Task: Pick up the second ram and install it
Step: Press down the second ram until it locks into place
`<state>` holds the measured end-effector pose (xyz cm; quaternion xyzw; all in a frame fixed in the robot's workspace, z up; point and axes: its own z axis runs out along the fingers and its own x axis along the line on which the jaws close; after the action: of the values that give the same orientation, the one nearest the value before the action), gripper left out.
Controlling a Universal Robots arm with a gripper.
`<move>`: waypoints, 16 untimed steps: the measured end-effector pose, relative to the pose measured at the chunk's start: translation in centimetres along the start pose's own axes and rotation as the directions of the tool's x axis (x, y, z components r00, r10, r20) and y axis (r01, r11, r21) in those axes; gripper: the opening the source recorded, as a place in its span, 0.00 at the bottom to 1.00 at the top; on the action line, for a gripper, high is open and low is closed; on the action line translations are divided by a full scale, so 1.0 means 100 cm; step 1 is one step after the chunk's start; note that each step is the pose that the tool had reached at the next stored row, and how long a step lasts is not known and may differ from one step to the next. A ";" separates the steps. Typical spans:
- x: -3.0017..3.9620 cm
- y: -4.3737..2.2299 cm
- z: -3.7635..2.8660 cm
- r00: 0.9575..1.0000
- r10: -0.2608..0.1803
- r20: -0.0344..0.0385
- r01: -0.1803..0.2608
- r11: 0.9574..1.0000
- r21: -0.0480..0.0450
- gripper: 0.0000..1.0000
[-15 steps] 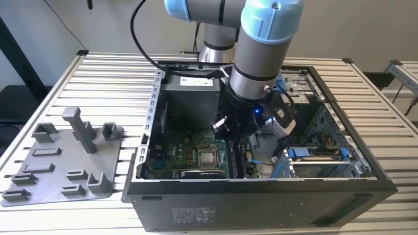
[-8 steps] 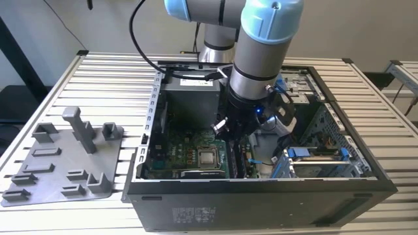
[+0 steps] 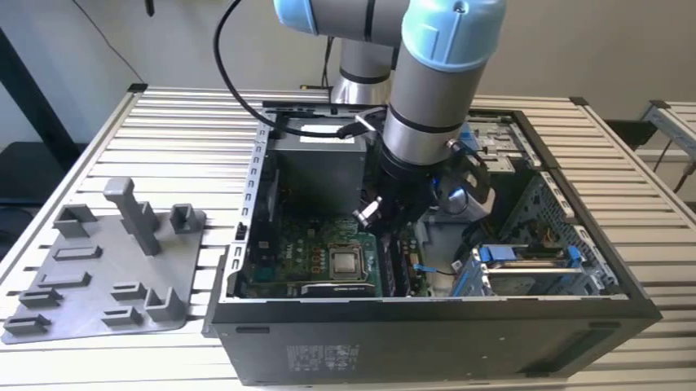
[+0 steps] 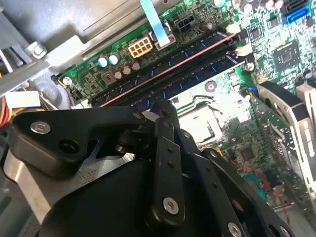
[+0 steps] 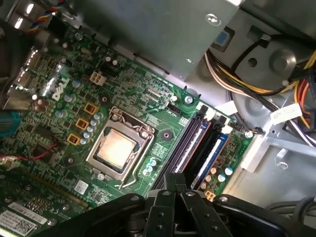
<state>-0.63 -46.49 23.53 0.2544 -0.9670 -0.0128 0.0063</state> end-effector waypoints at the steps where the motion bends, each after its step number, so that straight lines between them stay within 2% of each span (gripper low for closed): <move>1: 0.0000 0.0000 -0.0010 1.000 -0.011 0.000 0.011 1.000 0.000 0.11; 5: 0.0000 0.0002 -0.0047 0.998 -0.058 -0.002 0.058 0.998 0.001 0.11; 9: 0.0000 0.0001 -0.0048 0.992 -0.127 -0.004 0.127 0.992 0.001 0.11; 12: 0.0000 0.0001 -0.0048 0.984 -0.180 -0.006 0.180 0.984 0.002 0.11; 16: 0.0000 0.0001 -0.0048 0.968 -0.252 -0.008 0.252 0.968 0.002 0.11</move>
<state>-0.63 -46.50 24.01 0.3750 -0.9269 -0.0110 0.0080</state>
